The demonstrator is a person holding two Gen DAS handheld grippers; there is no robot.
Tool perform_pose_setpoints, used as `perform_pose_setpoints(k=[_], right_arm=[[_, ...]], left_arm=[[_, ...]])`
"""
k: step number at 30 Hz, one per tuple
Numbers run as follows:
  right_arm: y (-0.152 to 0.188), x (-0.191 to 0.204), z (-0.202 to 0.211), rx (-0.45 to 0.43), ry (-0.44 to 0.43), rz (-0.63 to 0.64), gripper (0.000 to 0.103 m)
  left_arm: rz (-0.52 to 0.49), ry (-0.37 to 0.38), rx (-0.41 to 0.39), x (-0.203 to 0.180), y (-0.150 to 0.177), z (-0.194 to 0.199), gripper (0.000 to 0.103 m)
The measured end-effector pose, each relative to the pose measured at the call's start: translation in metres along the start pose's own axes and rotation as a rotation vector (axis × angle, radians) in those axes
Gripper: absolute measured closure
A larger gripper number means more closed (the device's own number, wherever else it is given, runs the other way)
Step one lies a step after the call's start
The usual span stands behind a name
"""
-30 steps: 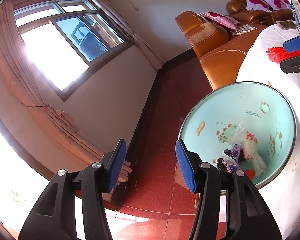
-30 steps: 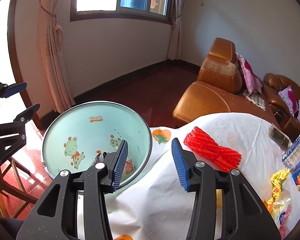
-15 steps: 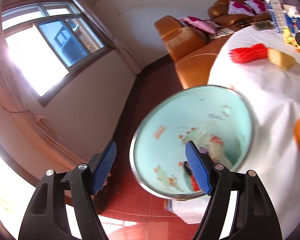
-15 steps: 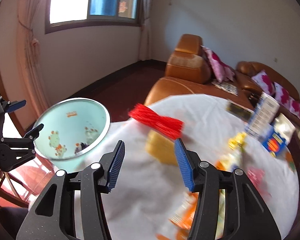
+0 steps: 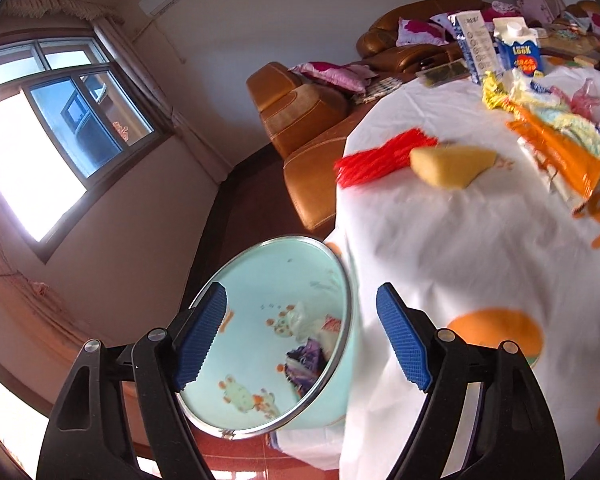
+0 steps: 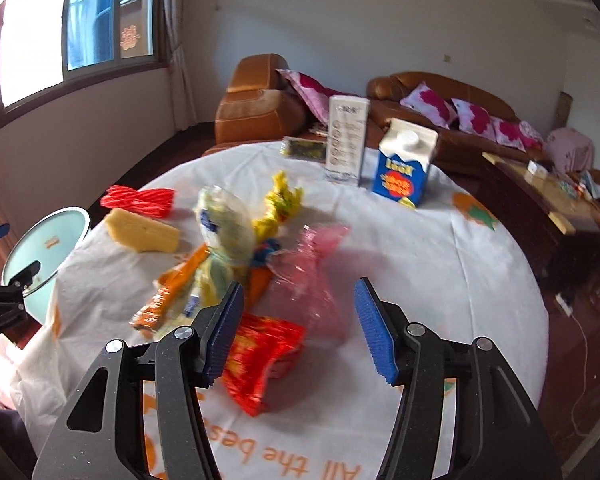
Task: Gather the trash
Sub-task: 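Move both tools back over the table toward the red mesh and yellow sponge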
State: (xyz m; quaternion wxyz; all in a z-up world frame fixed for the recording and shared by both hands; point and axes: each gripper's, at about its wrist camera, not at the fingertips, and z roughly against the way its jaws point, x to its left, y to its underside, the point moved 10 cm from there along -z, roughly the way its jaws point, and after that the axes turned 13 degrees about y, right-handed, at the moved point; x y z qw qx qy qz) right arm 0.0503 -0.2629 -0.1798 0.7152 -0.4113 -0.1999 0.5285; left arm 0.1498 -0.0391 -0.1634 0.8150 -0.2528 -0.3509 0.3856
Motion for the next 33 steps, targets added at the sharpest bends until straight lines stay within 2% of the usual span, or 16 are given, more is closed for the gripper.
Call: perform_pose_setpoints(k=[6,10,14,17,19,20,22,23,25,28,30,33], right_arm=[[0.005,-0.024,-0.02,0.027,0.045,-0.031,0.046],[0.008,-0.047,-0.028,0.044,0.088,-0.072,0.046],[0.012,-0.067,-0.029,0.046,0.102,-0.103,0.044],[0.015,-0.069,-0.029,0.05,0.071,-0.129,0.043],[0.013,-0.066,-0.024,0.04,0.032,-0.146,0.038],[0.011,-0.059,-0.021,0.032,0.0,-0.148,0.037],[0.009,-0.046,-0.017,0.029,-0.041,-0.133,0.036],[0.009,-0.037,-0.017,0.03,-0.062,-0.115,0.036],[0.01,-0.022,-0.02,0.041,-0.07,-0.069,0.036],[0.014,-0.025,-0.04,0.088,0.003,-0.033,0.036],[0.012,-0.049,-0.055,0.116,0.107,-0.038,0.036],[0.008,-0.083,-0.068,0.144,0.199,-0.051,0.036]], left_arm=[[-0.009,0.034,-0.059,-0.026,-0.048,-0.009,0.026],[0.006,0.095,-0.074,-0.05,-0.078,-0.027,0.026],[0.02,0.133,-0.049,-0.063,-0.09,-0.049,0.026],[0.025,0.166,-0.012,-0.074,-0.091,-0.069,0.027],[0.017,0.192,0.006,-0.082,-0.089,-0.077,0.035],[0.011,0.2,0.011,-0.087,-0.089,-0.079,0.043],[0.002,0.208,0.014,-0.092,-0.088,-0.081,0.046],[-0.002,0.212,0.015,-0.093,-0.088,-0.08,0.051],[-0.007,0.222,0.017,-0.096,-0.088,-0.08,0.054],[0.002,0.221,0.012,-0.093,-0.089,-0.076,0.052],[-0.002,0.214,0.01,-0.09,-0.088,-0.074,0.047],[-0.004,0.216,0.013,-0.087,-0.084,-0.072,0.046]])
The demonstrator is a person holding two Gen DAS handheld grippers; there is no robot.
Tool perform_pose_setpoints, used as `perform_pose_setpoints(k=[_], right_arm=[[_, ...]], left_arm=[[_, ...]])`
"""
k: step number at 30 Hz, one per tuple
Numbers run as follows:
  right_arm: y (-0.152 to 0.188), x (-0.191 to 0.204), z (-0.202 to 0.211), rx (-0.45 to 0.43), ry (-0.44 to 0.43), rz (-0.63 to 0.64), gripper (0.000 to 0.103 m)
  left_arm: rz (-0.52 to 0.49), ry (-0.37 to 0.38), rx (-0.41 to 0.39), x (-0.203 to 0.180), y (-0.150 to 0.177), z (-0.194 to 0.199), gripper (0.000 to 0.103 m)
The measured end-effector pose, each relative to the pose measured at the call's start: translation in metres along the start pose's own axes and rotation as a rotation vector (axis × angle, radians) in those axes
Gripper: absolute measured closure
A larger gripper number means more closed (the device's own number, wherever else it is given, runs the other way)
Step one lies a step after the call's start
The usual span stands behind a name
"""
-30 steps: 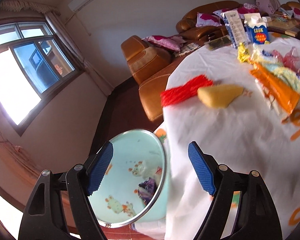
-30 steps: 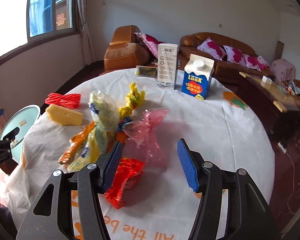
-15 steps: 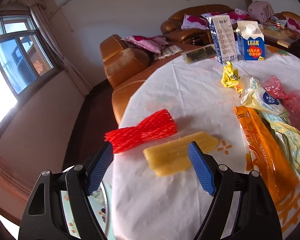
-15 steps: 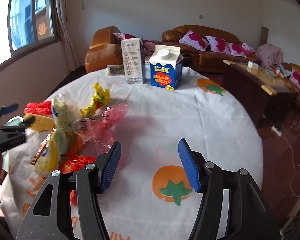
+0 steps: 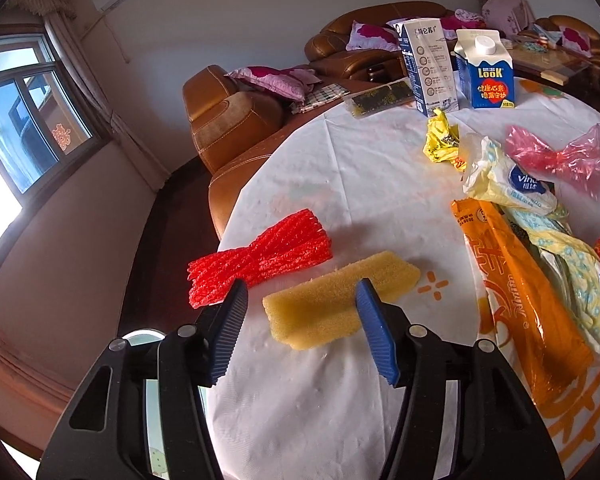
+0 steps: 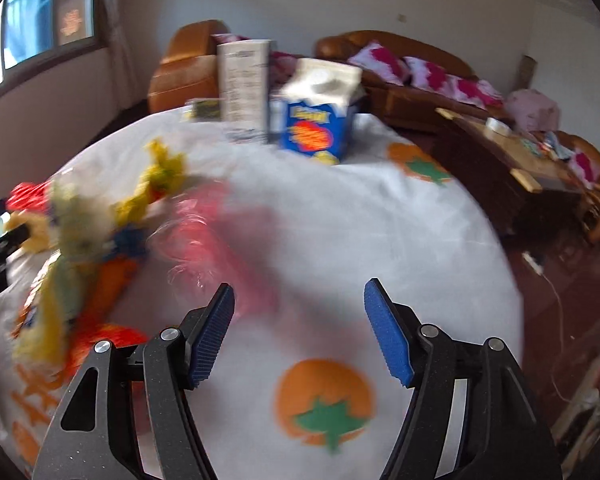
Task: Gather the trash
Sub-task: 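Move both tools back over the table toward the red mesh and yellow sponge, then close the right tool on the pink plastic bag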
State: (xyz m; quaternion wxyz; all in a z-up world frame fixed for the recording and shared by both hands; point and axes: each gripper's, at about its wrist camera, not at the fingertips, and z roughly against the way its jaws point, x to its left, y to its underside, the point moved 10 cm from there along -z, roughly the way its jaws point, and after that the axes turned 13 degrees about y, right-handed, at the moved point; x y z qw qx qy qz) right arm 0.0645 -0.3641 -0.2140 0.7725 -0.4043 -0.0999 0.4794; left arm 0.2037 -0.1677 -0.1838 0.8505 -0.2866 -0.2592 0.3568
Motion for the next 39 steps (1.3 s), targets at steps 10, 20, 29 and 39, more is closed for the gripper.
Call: perform_pose_setpoints(k=[10,20,29,39], right_arm=[[-0.014,-0.046,0.021,-0.045,-0.012,-0.214,0.036],[-0.029,0.024,0.007,0.028,-0.133,-0.368,0.029],[-0.012,0.009,-0.026,0.134,-0.119,-0.348,0.071],[-0.001,-0.023,-0.018,0.097,-0.118,-0.288,0.082]], left_arm=[[0.027,-0.022,-0.022,0.006,-0.004,0.007,0.036],[0.055,-0.03,-0.023,0.015,0.001,0.009,0.034],[0.076,-0.038,-0.027,0.028,0.008,0.011,0.028],[0.086,-0.026,-0.029,0.032,0.011,0.021,0.028]])
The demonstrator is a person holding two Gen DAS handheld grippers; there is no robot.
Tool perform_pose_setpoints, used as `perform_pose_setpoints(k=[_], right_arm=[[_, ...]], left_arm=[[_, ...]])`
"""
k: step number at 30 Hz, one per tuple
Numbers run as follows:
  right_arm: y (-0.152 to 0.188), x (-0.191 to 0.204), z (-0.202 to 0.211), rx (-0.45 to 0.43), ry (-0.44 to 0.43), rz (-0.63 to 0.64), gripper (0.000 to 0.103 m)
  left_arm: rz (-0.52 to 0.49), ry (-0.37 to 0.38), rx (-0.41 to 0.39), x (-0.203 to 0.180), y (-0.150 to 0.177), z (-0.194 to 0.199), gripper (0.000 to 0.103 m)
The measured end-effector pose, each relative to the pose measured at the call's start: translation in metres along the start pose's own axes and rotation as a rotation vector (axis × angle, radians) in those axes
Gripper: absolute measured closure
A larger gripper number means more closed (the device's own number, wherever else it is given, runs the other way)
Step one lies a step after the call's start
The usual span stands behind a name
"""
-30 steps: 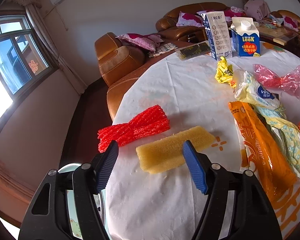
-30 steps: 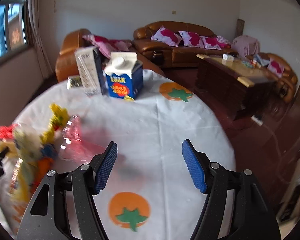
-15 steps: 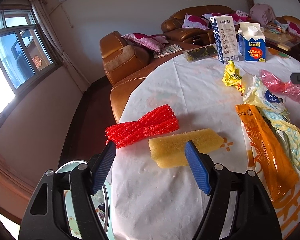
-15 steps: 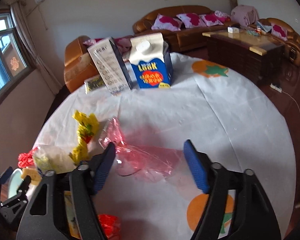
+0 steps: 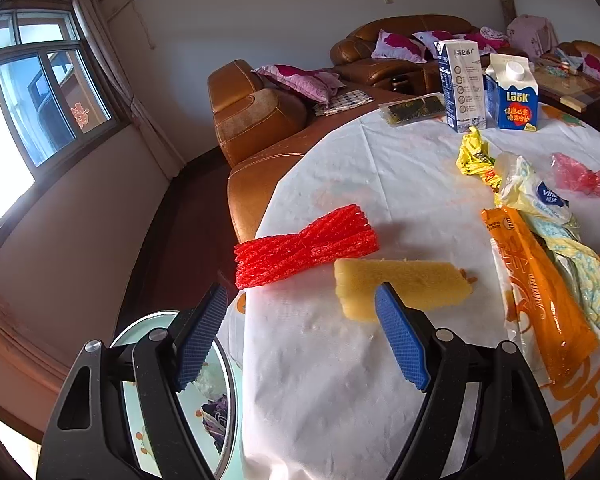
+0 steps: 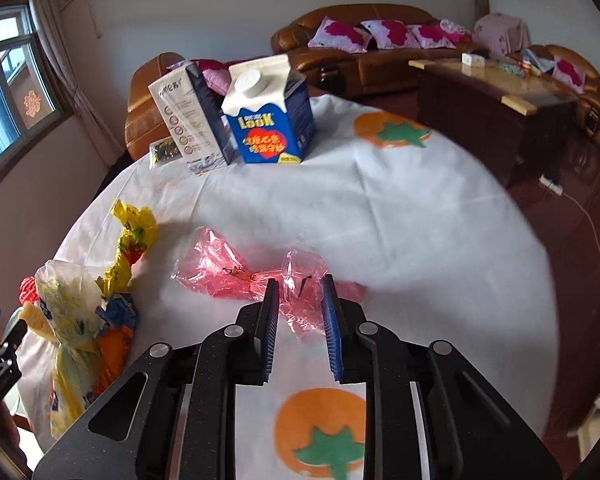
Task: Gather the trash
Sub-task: 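Close the right tool on the pink plastic bag, then grasp the yellow sponge with the left tool while the right tool holds the pink bag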
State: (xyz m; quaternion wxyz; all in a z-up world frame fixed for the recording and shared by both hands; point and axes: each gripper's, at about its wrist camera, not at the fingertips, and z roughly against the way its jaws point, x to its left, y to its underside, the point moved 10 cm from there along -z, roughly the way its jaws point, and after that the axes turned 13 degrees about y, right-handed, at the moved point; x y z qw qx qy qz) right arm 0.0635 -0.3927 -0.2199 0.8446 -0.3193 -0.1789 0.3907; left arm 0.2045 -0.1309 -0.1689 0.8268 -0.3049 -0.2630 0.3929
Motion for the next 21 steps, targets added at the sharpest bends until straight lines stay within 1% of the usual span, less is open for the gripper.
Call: perform_pose_setpoints(k=[3,6,9,12,15,17,19,21], right_arm=[[0.0,-0.007,0.005,-0.019,0.001,0.006,0.083],[0.002,-0.008,0.009,-0.026,-0.016,0.007,0.083],[0.003,-0.004,0.015,-0.044,-0.02,0.028,0.083],[0.002,-0.001,0.02,-0.057,-0.024,0.036,0.083],[-0.002,-0.001,0.024,-0.076,-0.024,0.032,0.083],[-0.007,-0.006,0.029,-0.099,-0.007,0.032,0.083],[-0.011,-0.01,0.03,-0.111,0.008,0.032,0.083],[-0.011,-0.013,0.028,-0.108,0.011,0.034,0.083]], left_arm=[[-0.006,0.014,0.02,-0.007,0.001,-0.011,0.028],[0.014,0.02,0.047,-0.008,0.006,-0.024,0.028],[0.027,0.036,0.055,-0.009,0.007,-0.025,0.029],[0.02,0.049,0.029,-0.011,0.0,-0.013,0.029],[0.021,0.043,0.001,-0.008,-0.009,-0.002,0.029],[0.037,0.033,-0.015,-0.002,-0.015,0.002,0.029],[0.036,0.031,-0.013,0.0,-0.018,-0.001,0.029],[0.026,0.032,0.005,-0.001,-0.017,-0.01,0.03]])
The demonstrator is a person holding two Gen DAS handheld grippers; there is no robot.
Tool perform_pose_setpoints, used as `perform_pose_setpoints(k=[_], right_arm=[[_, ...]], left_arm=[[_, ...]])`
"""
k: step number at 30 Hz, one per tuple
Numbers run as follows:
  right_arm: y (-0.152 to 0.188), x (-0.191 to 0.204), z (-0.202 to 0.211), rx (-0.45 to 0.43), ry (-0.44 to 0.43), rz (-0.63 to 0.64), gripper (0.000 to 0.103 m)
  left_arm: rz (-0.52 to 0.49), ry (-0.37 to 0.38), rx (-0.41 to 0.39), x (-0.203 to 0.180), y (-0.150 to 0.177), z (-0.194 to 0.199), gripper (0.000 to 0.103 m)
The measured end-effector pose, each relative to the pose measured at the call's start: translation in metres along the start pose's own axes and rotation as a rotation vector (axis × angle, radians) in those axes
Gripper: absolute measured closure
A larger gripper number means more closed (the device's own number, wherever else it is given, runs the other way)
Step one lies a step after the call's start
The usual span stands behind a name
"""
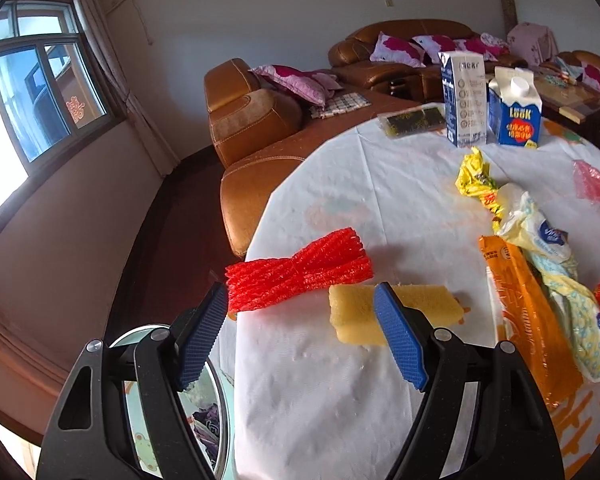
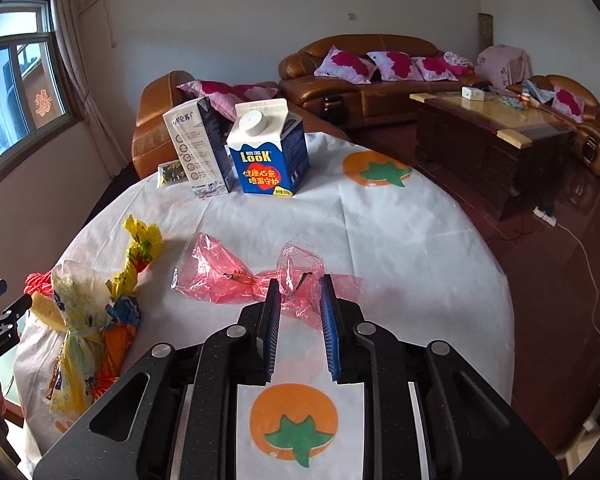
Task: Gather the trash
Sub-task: 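Grasp the yellow sponge with the left tool while the right tool holds the pink bag, then carry the yellow sponge and pink bag over the bin with both tools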
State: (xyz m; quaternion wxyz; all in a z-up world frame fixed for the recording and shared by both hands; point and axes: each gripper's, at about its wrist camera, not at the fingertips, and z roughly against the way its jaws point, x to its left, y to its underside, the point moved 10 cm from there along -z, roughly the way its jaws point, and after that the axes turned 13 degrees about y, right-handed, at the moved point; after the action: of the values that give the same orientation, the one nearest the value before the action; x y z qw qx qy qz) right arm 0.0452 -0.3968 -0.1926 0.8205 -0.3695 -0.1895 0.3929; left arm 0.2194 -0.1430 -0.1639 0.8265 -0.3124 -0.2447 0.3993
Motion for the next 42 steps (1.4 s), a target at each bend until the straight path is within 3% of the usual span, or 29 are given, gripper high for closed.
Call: perform_pose_setpoints(k=[1,3,4,6,13,30,42], right_arm=[[0.001,-0.001,-0.001,0.002,0.001,0.001,0.083],[0.004,-0.002,-0.003,0.01,-0.001,0.002,0.083],[0.005,-0.002,-0.004,0.012,-0.001,0.002,0.083],[0.008,-0.001,-0.005,0.016,-0.005,0.003,0.083],[0.0,0.012,0.01,-0.016,-0.037,0.009,0.083],[-0.018,0.072,0.059,-0.112,-0.141,0.095,0.083],[-0.028,0.171,0.081,-0.173,-0.285,0.229,0.083]], left_arm=[[0.003,0.012,0.019,-0.001,0.003,-0.008,0.032],[0.005,0.042,0.055,-0.006,0.012,-0.019,0.053],[0.009,0.057,0.059,-0.008,0.016,-0.022,0.054],[-0.01,0.092,0.054,-0.016,0.018,-0.02,0.081],[-0.003,0.133,0.046,-0.021,0.016,-0.004,0.098],[0.071,0.103,-0.063,0.023,0.016,0.06,0.102],[0.105,-0.065,-0.065,0.088,0.044,0.101,0.102]])
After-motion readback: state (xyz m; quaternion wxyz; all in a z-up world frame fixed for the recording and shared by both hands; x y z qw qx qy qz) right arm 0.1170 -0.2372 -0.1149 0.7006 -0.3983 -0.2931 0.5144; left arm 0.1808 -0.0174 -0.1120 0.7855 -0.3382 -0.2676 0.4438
